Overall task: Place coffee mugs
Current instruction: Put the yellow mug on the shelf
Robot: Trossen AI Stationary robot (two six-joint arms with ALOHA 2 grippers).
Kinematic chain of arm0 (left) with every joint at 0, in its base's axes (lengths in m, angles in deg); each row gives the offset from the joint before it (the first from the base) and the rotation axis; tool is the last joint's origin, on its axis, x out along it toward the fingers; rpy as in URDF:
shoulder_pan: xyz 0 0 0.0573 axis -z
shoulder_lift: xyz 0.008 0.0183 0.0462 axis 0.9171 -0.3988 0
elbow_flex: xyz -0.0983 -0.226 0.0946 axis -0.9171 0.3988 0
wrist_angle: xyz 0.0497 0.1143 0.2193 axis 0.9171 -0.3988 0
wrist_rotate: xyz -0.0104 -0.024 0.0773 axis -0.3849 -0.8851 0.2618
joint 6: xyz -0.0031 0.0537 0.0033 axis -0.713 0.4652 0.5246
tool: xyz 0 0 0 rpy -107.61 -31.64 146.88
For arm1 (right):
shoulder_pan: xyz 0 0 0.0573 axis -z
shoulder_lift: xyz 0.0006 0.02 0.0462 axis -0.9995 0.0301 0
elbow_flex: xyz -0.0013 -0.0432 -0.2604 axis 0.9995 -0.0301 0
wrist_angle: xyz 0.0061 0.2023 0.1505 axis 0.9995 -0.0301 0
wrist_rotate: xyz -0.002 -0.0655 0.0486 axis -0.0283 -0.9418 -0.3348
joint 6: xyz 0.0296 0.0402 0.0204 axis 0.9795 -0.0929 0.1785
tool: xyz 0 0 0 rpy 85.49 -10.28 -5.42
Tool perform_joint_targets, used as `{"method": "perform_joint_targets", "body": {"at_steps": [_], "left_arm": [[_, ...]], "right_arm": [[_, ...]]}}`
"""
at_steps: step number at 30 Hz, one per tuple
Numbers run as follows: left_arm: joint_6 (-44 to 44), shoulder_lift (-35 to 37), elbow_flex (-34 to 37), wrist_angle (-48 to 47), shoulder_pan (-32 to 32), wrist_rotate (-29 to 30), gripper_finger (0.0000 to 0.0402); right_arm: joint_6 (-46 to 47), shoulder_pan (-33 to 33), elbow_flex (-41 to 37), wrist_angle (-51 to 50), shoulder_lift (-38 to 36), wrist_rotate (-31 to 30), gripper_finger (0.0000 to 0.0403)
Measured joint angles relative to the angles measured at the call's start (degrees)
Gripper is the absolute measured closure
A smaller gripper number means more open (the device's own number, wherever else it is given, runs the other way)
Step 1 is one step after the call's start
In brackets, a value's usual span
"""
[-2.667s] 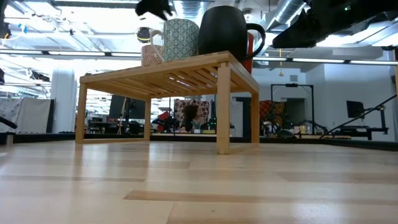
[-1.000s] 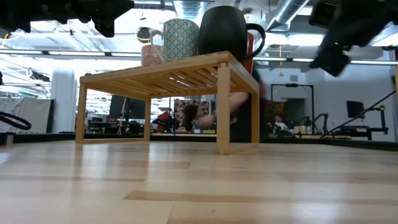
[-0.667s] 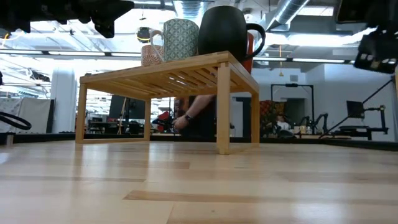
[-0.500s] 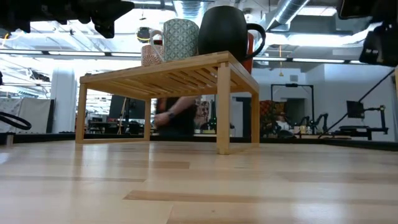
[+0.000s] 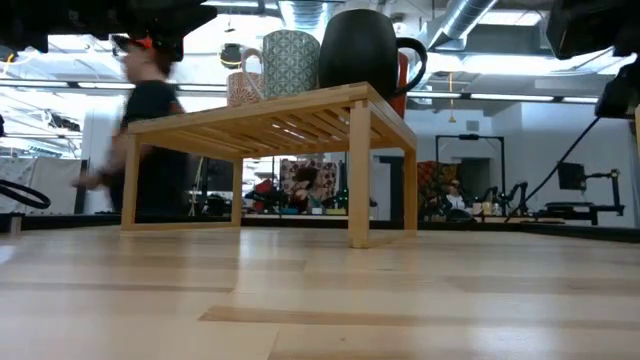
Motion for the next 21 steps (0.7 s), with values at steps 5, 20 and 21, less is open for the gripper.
{"method": "perform_joint_targets", "body": {"at_steps": [5, 20, 21], "left_arm": [[-0.04, 0.0, -0.01, -0.04, 0.0, 0.0, 0.0264], [0.34, 0.0, -0.02, -0.28, 0.0, 0.02, 0.0264], [0.4, 0.0, -0.02, -0.28, -0.01, 0.03, 0.0264]], "right_arm": [[1.3, -1.08, -0.01, -0.22, 1.35, 0.04, 0.0163], [0.39, -1.17, -0.01, 0.37, 10.18, -0.18, 0.0244], [-0.14, -1.16, -0.01, 0.96, 10.58, -0.18, 0.0262]]}}
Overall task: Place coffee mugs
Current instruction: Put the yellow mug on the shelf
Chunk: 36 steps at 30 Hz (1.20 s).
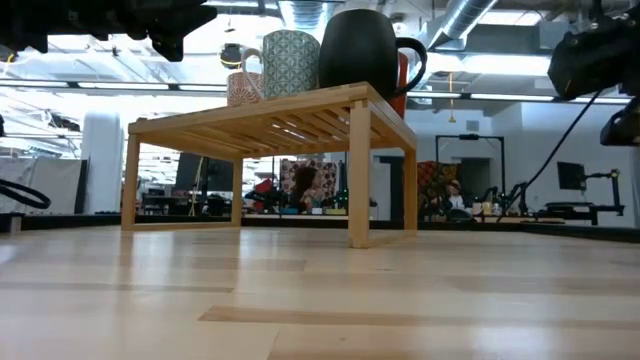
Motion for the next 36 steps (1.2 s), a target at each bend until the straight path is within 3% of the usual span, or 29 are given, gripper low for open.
{"method": "perform_joint_targets", "body": {"at_steps": [5, 12, 23, 30, 36], "left_arm": [[0.02, 0.0, 0.0, 0.03, 0.0, 0.0, 0.0264], [-0.09, 0.0, 0.0, 0.44, -0.01, 0.02, 0.0264], [-0.25, -0.02, 0.0, 0.58, 0.0, 0.0, 0.0264], [-0.2, -0.02, 0.0, 0.57, -0.01, -0.01, 0.0264], [-0.19, -0.02, -0.02, 0.46, -0.01, -0.01, 0.0264]], "right_arm": [[-3.97, 1.01, 1.66, 0.86, 2.26, -0.04, 0.0364], [-17.55, 4.76, 9.56, 10.42, 9.38, -1.85, 0.0365], [-41.37, 12.59, 34.0, 11.32, 27.02, -8.93, 0.0365], [-44.8, 15.75, 47.75, 3.73, 36.43, -10.24, 0.0365], [-45.8, 15.19, 53.46, -3.79, 40.96, -14.59, 0.0362]]}}
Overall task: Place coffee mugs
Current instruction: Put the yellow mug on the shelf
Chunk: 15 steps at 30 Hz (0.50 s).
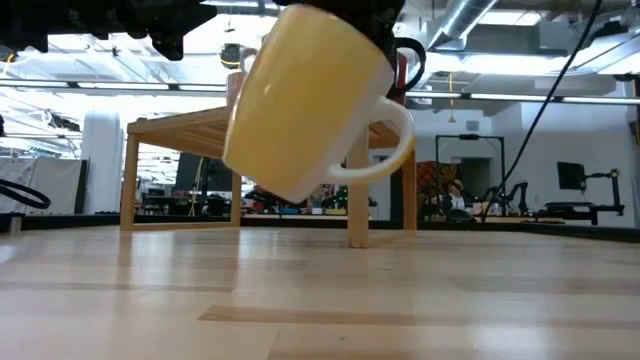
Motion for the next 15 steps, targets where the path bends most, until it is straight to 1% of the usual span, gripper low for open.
{"method": "perform_joint_targets", "body": {"at_steps": [5, 14, 15], "left_arm": [[0.01, 0.0, 0.0, 0.02, 0.02, 0.0, 0.0264], [0.02, 0.0, 0.0, 0.04, 0.01, 0.0, 0.0264], [0.01, 0.0, 0.0, 0.04, 0.0, 0.0, 0.0264]], "right_arm": [[0.06, -0.96, 1.17, -0.46, 0.66, -0.85, 0.0353], [-1.13, -1.79, 1.32, -0.33, 1.56, -0.93, 0.0349], [-0.37, -1.71, 1.24, -0.17, 2.03, 0.37, 0.0349]]}}
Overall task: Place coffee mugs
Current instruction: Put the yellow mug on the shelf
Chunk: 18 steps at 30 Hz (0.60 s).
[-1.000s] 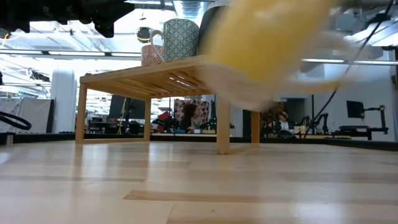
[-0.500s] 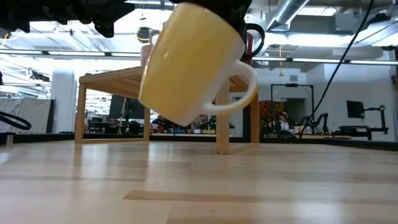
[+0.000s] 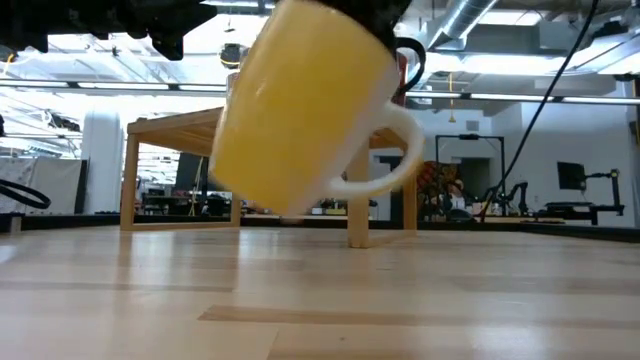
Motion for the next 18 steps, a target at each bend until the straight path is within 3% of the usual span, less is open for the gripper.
{"method": "perform_joint_targets", "body": {"at_steps": [6, 18], "left_arm": [[0.02, 0.0, 0.0, 0.0, 0.01, 0.0, 0.0264], [-0.09, 0.02, 0.0, 0.04, 0.0, 0.0, 0.0264]], "right_arm": [[-4.79, -0.15, -0.14, -1.32, 2.38, 5.79, 0.0348], [-6.27, 0.52, -0.14, 1.37, 2.9, 5.71, 0.0347]]}}
